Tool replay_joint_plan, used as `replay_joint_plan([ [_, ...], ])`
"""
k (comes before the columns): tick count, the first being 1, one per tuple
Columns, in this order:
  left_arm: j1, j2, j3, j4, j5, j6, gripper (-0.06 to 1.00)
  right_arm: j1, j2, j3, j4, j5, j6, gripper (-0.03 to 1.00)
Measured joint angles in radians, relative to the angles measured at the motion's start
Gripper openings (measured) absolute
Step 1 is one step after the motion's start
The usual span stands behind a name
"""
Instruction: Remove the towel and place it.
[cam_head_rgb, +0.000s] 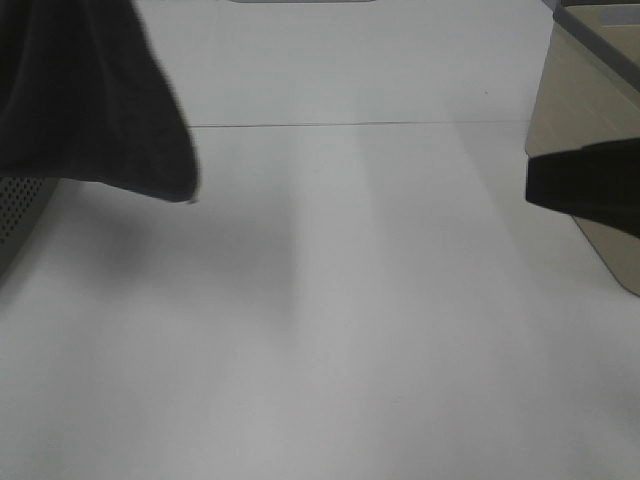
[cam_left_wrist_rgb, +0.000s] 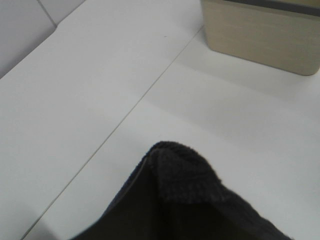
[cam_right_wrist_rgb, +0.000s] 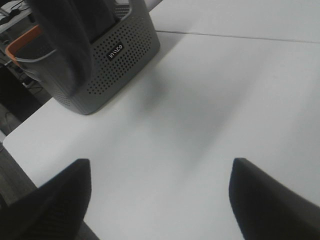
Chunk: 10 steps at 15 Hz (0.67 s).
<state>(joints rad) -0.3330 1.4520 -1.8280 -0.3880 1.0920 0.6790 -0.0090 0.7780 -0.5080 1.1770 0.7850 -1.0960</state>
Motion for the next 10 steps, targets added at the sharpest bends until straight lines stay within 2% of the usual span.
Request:
replay_joint_plan([
  [2, -0.085, 0.039, 0.0, 0.0, -0.043, -0.014, 0.0, 0.0, 0.168, -0.051, 0.157, 0.052, -0.227, 0.75],
  [4, -0.155, 0.08, 0.0, 0.0, -0.099, -0.017, 0.0, 0.011, 0.31, -0.108, 0.256, 0.095, -0.35, 0.75],
  [5, -0.168, 0.089, 0.0, 0.0, -0.111, -0.018, 0.0, 0.026, 0.34, -0.116, 0.267, 0.094, -0.368, 0.75],
  [6, -0.187, 0.105, 0.0, 0.0, -0.14, -0.019, 0.0, 0.077, 0.388, -0.13, 0.273, 0.078, -0.394, 0.75],
  [7, -0.217, 0.129, 0.0, -0.001, -0.179, -0.023, 0.0, 0.226, 0.47, -0.15, 0.274, -0.028, -0.41, 0.75],
  [9, -0.234, 0.137, -0.003, -0.002, -0.2, -0.033, 0.0, 0.324, 0.539, -0.171, 0.283, -0.119, -0.41, 0.75],
  [10, -0.236, 0.137, -0.004, -0.004, -0.212, -0.036, 0.0, 0.356, 0.565, -0.19, 0.288, -0.126, -0.41, 0.75],
])
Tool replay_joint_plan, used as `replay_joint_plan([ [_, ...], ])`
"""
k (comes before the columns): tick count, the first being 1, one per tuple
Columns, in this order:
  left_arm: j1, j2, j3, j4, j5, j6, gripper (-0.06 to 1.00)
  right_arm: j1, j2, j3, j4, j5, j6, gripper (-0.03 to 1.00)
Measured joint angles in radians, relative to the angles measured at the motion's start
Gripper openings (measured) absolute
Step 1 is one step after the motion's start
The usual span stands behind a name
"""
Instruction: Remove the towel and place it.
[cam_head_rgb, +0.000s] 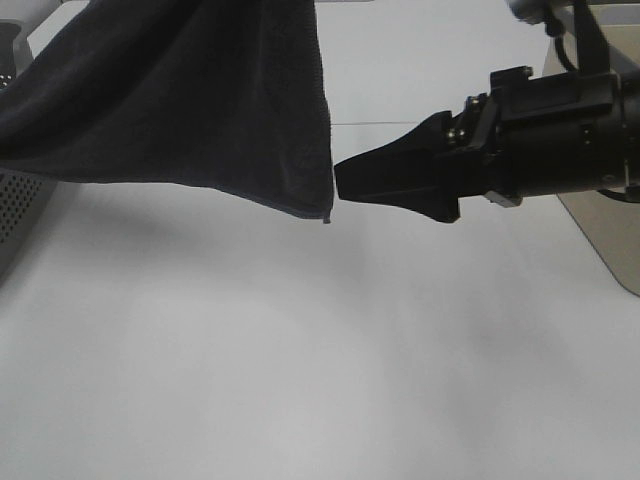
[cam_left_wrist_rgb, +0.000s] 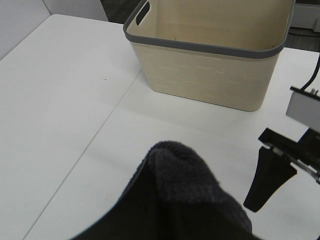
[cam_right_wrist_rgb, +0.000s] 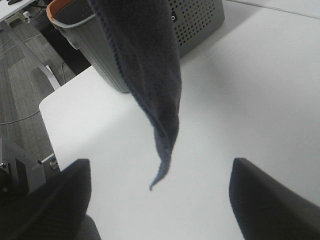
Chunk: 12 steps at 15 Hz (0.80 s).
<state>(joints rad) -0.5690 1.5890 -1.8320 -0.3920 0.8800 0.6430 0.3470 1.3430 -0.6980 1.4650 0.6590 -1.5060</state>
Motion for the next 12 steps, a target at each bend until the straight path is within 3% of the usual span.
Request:
replay_joint_plan([
  [4, 0.0, 0.002, -0.002, -0.031, -0.018, -0.004, 0.0, 0.071, 0.085, -0.073, 0.015, -0.004, -0.014, 0.75],
  [8, 0.0, 0.019, -0.002, -0.099, -0.023, -0.007, 0.0, 0.074, 0.139, -0.114, 0.024, -0.018, -0.026, 0.72],
  [12, -0.002, 0.019, -0.002, -0.079, -0.037, -0.007, 0.0, 0.074, 0.142, -0.115, 0.023, -0.044, -0.026, 0.43],
])
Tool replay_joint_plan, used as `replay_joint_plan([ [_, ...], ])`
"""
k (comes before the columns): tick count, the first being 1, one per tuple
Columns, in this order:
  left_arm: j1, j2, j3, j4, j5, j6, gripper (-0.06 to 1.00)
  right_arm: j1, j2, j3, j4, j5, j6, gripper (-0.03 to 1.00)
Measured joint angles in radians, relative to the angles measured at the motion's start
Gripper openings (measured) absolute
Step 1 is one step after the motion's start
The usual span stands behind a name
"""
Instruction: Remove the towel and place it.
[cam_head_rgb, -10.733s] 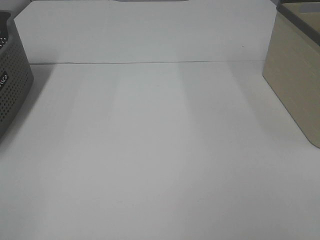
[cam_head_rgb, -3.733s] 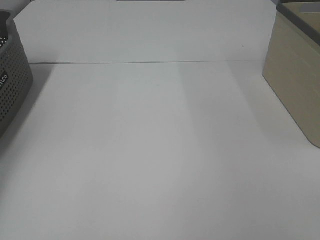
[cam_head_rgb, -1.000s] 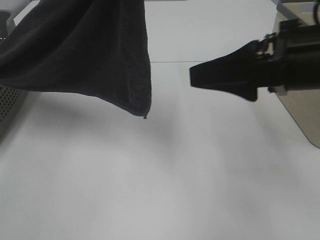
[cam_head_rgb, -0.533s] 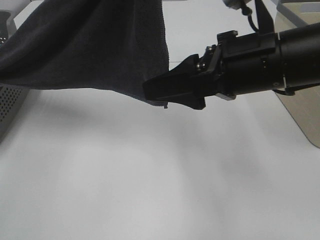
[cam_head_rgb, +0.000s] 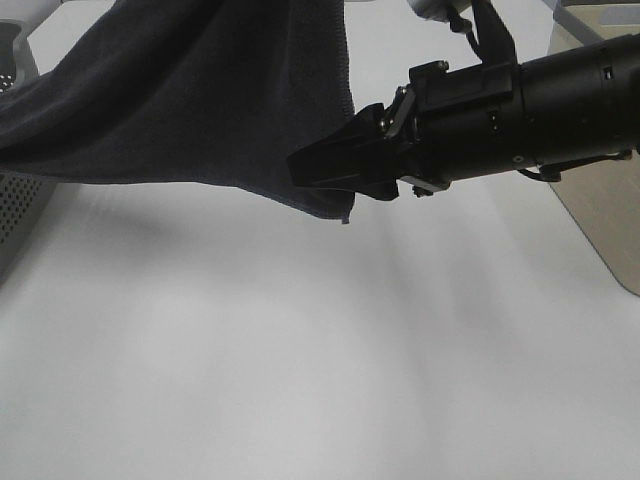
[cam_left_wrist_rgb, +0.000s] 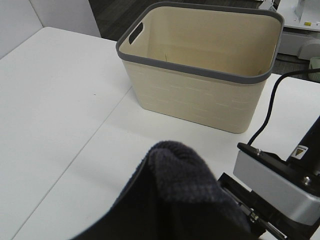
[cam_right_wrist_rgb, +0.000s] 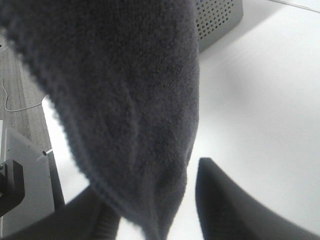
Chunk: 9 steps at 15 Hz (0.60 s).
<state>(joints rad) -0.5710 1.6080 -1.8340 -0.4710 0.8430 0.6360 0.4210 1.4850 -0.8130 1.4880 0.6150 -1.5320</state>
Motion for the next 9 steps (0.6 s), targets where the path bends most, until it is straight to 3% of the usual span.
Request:
replay_joint_plan([
  [3, 0.0, 0.0, 0.0, 0.016, 0.0, 0.0, 0.0, 0.0, 0.0, 0.0, -0.017, -0.018, 0.0, 0.19],
  [4, 0.0, 0.0, 0.0, 0.019, 0.0, 0.0, 0.0, 0.0, 0.0, 0.0, -0.031, -0.018, 0.0, 0.04],
  [8, 0.0, 0.0, 0.0, 0.039, 0.0, 0.0, 0.0, 0.0, 0.0, -0.001, -0.041, -0.024, 0.007, 0.02],
  [9, 0.0, 0.0, 0.0, 0.05, 0.011, 0.0, 0.0, 0.0, -0.001, -0.039, -0.14, -0.029, 0.122, 0.02],
])
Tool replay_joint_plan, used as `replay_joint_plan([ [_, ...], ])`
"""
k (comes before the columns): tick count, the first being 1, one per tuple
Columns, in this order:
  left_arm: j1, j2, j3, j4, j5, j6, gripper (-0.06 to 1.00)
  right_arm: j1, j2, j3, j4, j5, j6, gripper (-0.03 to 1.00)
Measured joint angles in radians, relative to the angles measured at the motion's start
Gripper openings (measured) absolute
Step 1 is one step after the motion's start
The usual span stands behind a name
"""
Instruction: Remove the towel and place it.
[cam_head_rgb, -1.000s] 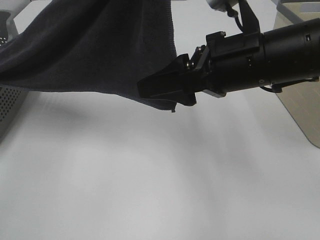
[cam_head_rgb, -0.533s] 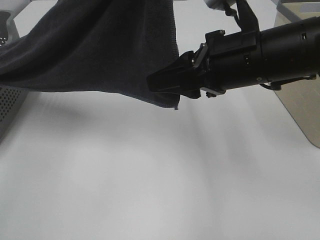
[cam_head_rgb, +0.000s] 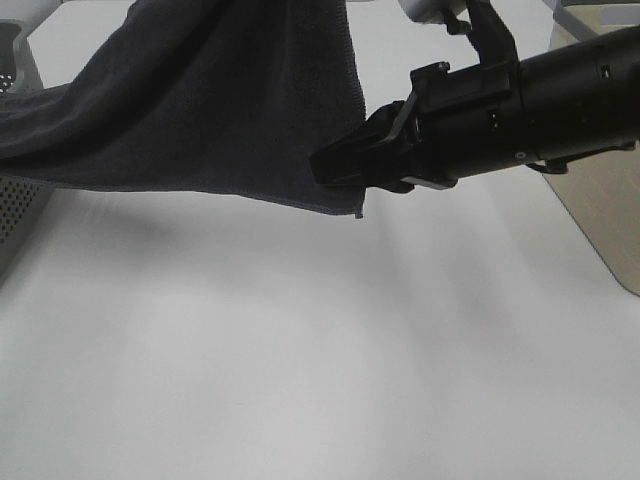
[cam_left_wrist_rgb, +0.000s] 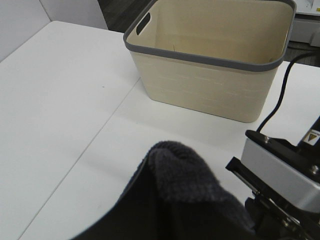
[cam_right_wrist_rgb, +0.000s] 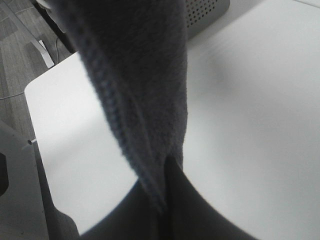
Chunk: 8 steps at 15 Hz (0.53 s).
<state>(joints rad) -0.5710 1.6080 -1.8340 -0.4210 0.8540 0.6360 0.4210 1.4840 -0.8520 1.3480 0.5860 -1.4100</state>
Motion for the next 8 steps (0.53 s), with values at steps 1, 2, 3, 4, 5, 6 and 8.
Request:
replay_joint_plan([
  [1, 0.0, 0.0, 0.0, 0.009, 0.018, 0.0, 0.0, 0.0, -0.005, -0.021, -0.056, -0.001, 0.063, 0.02],
  [2, 0.0, 0.0, 0.0, 0.028, 0.03, 0.0, 0.0, 0.0, -0.017, -0.068, -0.192, 0.005, 0.222, 0.02],
  [3, 0.0, 0.0, 0.0, 0.051, 0.034, 0.0, 0.0, 0.0, -0.03, -0.127, -0.38, 0.043, 0.394, 0.02],
  [4, 0.0, 0.0, 0.0, 0.081, 0.034, 0.0, 0.0, 0.0, -0.034, -0.203, -0.584, 0.122, 0.595, 0.02],
  [5, 0.0, 0.0, 0.0, 0.111, 0.034, 0.009, 0.0, 0.0, -0.035, -0.284, -0.754, 0.216, 0.757, 0.02],
  [6, 0.0, 0.0, 0.0, 0.141, 0.034, 0.036, 0.0, 0.0, -0.035, -0.36, -0.905, 0.315, 0.881, 0.02],
  [8, 0.0, 0.0, 0.0, 0.195, 0.033, 0.135, 0.0, 0.0, -0.033, -0.53, -1.125, 0.5, 1.035, 0.02],
])
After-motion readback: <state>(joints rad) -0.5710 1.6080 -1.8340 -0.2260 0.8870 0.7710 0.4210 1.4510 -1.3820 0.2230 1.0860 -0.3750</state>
